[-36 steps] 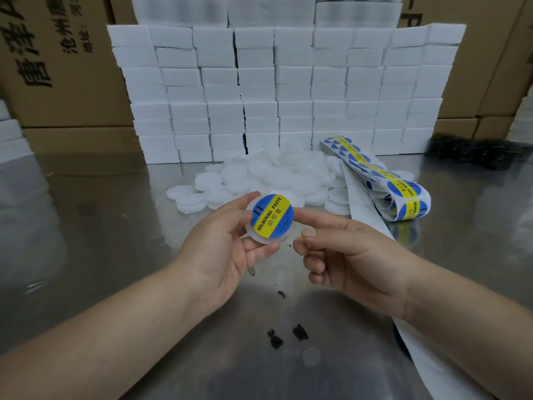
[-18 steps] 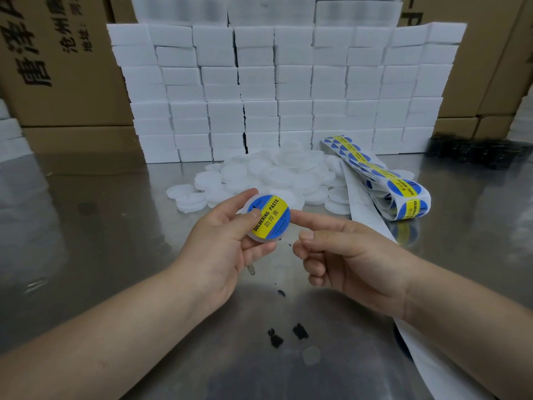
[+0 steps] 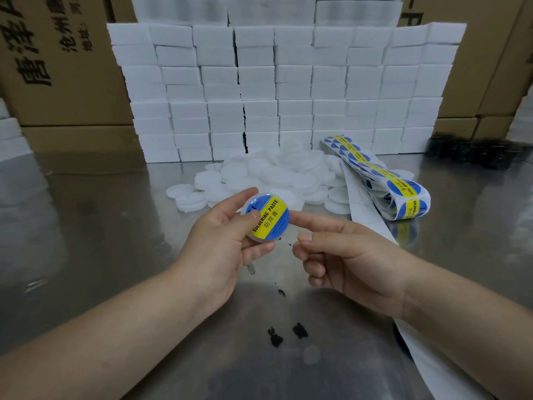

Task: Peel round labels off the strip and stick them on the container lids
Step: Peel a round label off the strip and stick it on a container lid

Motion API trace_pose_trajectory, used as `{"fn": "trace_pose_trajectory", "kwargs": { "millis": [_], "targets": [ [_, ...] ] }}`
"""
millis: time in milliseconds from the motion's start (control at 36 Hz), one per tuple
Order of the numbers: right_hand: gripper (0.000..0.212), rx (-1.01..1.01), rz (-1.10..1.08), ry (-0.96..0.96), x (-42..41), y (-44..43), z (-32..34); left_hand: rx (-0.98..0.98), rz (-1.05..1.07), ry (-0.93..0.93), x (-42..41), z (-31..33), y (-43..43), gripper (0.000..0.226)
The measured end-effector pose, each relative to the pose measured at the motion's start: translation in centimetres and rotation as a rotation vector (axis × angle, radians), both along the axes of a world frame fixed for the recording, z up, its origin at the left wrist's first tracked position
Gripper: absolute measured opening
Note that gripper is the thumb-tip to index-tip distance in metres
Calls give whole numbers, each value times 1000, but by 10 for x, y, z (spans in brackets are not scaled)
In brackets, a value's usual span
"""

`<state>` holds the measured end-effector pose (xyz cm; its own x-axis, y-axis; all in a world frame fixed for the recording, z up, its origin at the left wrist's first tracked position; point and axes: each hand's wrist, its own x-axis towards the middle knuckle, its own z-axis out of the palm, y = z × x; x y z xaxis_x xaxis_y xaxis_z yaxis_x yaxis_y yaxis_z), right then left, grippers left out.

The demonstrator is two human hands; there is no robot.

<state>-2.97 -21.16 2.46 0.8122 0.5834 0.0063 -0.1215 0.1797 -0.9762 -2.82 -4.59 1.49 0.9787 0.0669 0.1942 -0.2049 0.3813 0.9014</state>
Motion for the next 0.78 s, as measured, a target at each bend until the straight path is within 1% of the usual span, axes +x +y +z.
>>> {"fn": "trace_pose_trajectory", "kwargs": {
  "millis": [167, 445, 778],
  "targets": [
    [44, 1, 3, 3, 0, 1, 0, 5, 7, -2, -1, 0, 0, 24],
    [52, -24, -5, -4, 0, 1, 0, 30, 19, -7, -2, 2, -2, 25],
    [50, -26, -3, -10, 0, 1, 0, 50, 34, 3, -4, 4, -3, 26]
  ]
}}
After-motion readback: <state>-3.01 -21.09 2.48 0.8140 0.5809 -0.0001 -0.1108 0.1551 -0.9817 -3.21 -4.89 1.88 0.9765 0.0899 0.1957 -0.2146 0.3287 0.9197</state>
